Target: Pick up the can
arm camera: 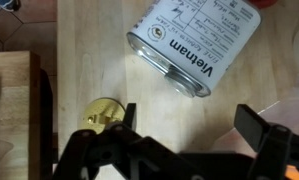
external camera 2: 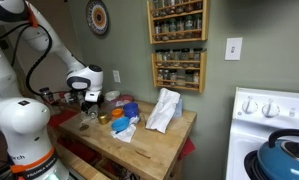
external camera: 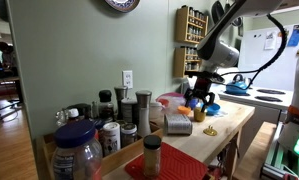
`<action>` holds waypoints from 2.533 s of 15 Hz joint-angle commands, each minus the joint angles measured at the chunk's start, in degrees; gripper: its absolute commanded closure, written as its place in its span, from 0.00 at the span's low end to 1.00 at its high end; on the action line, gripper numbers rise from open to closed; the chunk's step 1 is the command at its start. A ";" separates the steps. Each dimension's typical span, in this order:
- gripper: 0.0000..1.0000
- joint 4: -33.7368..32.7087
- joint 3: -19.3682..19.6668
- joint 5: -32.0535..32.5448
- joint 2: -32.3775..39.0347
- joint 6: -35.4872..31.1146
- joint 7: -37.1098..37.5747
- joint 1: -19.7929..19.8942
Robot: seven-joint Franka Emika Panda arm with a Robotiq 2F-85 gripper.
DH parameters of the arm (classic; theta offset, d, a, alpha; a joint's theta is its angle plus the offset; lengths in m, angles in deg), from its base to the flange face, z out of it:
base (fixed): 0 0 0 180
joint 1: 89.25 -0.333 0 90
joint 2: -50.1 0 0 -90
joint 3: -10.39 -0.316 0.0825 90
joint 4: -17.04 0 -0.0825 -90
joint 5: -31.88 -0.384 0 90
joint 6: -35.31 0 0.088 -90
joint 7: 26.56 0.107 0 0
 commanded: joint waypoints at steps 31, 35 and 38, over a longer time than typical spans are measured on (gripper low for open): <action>0.49 -8.07 -2.35 -25.84 14.52 -10.92 7.90 -4.74; 0.63 -8.67 -1.76 -25.11 14.73 -12.12 8.45 -5.30; 0.06 -8.59 -1.67 -24.25 14.66 -13.39 9.14 -5.34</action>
